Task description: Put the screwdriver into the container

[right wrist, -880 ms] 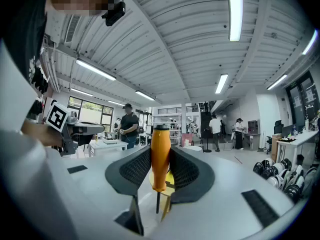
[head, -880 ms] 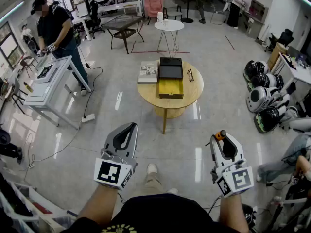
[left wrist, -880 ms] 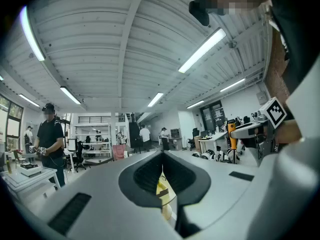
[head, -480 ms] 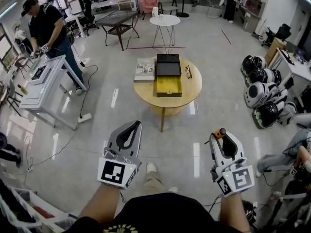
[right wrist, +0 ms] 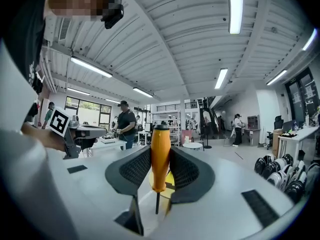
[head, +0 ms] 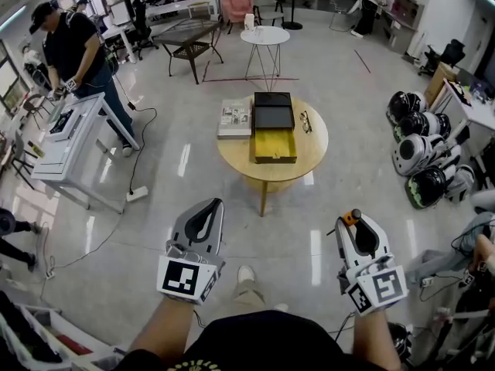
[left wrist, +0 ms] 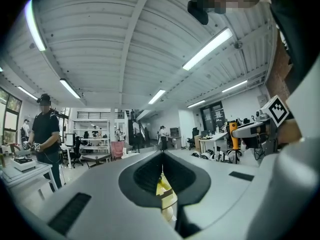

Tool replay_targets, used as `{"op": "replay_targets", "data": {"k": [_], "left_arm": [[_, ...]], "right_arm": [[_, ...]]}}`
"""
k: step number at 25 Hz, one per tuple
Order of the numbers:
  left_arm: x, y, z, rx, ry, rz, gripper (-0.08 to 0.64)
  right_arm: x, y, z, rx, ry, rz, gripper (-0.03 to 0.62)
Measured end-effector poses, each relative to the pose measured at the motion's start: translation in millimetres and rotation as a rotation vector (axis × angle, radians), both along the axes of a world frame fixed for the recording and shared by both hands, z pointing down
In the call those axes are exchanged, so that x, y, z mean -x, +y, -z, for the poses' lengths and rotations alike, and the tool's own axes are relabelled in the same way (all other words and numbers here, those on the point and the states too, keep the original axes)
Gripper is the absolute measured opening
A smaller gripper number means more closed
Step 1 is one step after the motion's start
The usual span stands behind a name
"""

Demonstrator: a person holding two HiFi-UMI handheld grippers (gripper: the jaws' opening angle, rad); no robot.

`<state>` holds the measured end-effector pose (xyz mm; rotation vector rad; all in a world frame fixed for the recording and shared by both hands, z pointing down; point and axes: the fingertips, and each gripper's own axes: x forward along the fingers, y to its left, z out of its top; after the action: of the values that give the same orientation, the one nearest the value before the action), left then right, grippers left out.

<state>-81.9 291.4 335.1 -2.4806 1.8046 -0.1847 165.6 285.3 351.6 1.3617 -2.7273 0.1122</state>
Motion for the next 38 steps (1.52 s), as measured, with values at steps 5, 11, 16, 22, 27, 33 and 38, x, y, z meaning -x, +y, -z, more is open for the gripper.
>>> {"op": "replay_targets", "data": {"k": [5,11,16,22,27,33,38], "left_arm": [[12,-17,-6,0.024,0.003,0.004,0.017],[8,-41,-17,0.049,0.0,-0.019,0.017],[8,-64,-20,0.053,-0.002,-0.044,0.017],[12,-90,-20,0.05,0.002,-0.068,0.017],[23,-109,-15,0.036,0.028,-0.076,0.017],[37,-131,-14,0.027,0.031,-0.107,0.017],[49,-148,-15,0.024,0.046,-0.129,0.017]], "right_arm": [[11,-15,-3,0.022,-0.003,0.008,0.13],[8,-37,-10,0.04,-0.008,-0.01,0.13],[11,-56,-14,0.048,-0.013,-0.03,0.13],[22,-77,-17,0.051,-0.011,-0.035,0.13],[33,-92,-11,0.043,0.003,-0.037,0.13],[52,-111,-4,0.037,0.014,-0.047,0.13],[63,-119,-1,0.037,0.023,-0.062,0.13]]}}
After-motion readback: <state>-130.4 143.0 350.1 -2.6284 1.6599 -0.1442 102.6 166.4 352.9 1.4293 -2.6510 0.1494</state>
